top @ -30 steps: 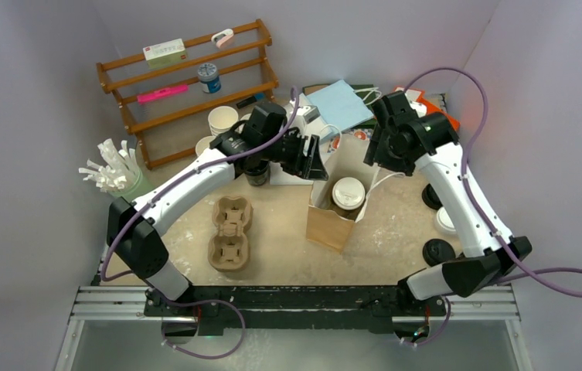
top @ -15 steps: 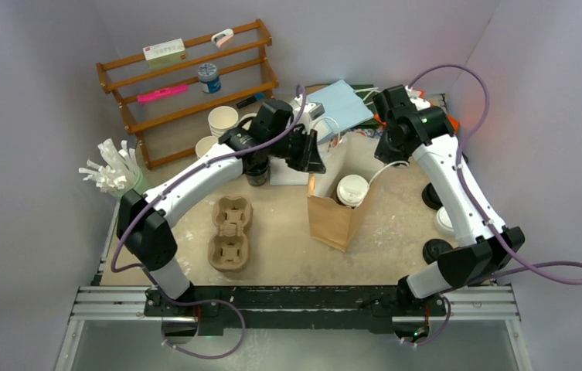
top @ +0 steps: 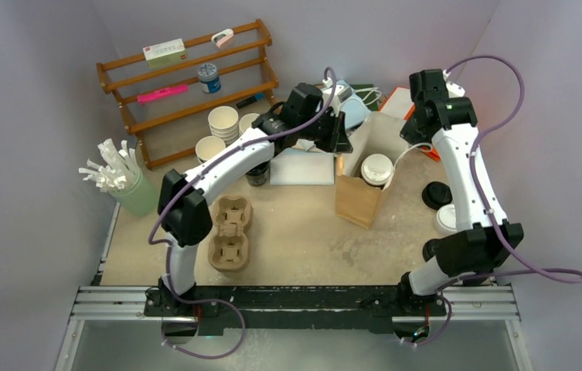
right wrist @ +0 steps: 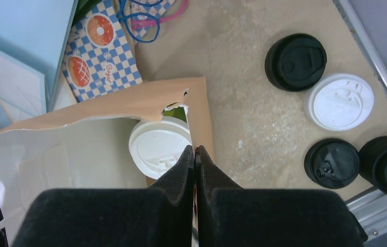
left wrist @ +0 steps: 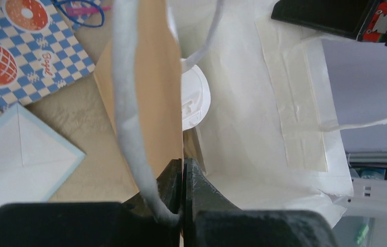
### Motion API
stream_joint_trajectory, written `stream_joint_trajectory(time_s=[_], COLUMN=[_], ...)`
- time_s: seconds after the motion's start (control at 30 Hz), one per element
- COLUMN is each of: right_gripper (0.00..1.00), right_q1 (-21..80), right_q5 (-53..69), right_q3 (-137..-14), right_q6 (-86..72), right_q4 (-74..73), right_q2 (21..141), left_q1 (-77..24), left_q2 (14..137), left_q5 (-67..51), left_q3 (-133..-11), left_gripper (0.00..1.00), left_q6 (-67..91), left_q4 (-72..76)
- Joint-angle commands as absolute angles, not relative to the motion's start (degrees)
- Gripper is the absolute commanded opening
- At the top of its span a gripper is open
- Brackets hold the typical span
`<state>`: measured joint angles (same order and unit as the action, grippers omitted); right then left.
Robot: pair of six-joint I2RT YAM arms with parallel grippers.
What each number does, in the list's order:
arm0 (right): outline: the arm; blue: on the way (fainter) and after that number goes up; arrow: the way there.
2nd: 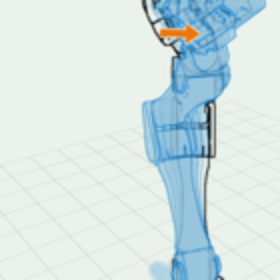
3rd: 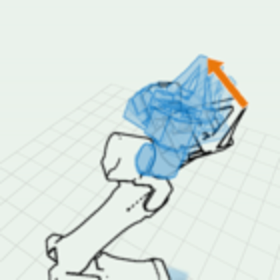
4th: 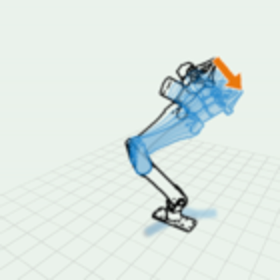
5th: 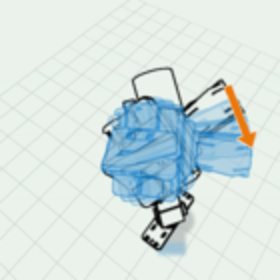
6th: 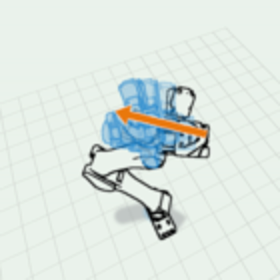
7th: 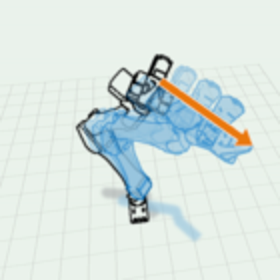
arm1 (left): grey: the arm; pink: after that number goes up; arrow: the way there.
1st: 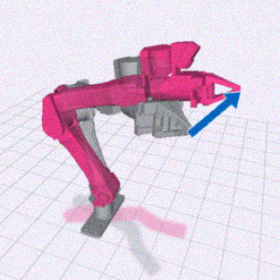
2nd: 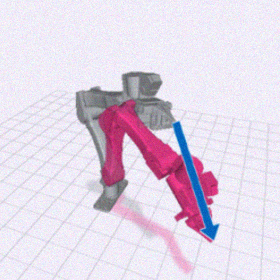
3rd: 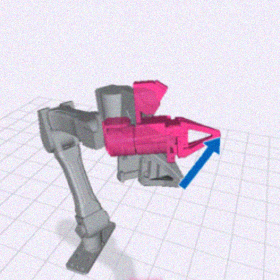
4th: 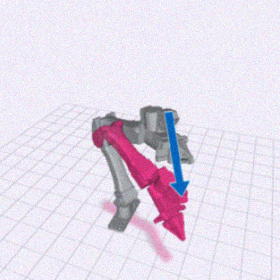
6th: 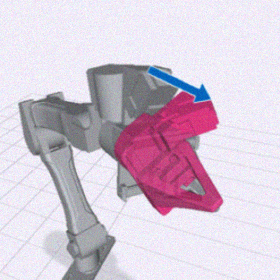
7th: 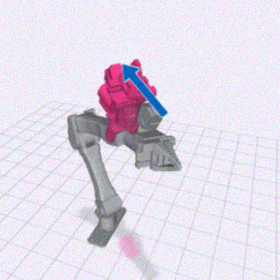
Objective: Pack the takeout coffee
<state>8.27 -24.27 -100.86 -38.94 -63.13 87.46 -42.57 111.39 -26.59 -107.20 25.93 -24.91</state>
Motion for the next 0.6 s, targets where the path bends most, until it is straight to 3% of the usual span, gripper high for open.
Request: stream_joint_trajectory(time_s=[0.0,0.17,0.2,0.27,0.33,0.47,0.57], right_gripper=[0.00,0.03,0.08,0.29,0.60,0.78,0.89], right_q1=[5.9,4.8,4.8,4.6,4.6,4.6,4.6], right_q5=[-23.2,-22.9,-23.0,-23.0,-23.1,-24.5,-23.3], right_q3=[-105.6,-111.0,-111.9,-113.6,-114.7,-114.8,-114.6], right_q6=[-36.1,-37.1,-37.2,-37.2,-37.0,-35.8,-33.9], right_q4=[-59.5,-59.7,-59.9,-60.8,-61.7,-62.8,-63.2], right_q2=[91.6,96.0,96.8,97.4,96.8,93.9,91.5], left_q1=[-42.7,-42.5,-42.4,-42.4,-42.3,-42.2,-42.0], left_q2=[116.9,123.5,124.0,124.4,124.0,120.8,117.5], left_q5=[-24.8,-24.8,-24.7,-23.9,-23.5,-21.1,-20.0], left_q3=[-118.0,-126.7,-127.3,-127.8,-127.8,-126.6,-125.2], left_gripper=[0.00,0.00,0.00,0.03,0.21,0.46,0.57], left_q6=[24.3,24.1,24.6,25.3,25.3,23.5,22.6], left_q4=[-23.2,-23.6,-23.2,-22.6,-22.7,-24.2,-25.4])
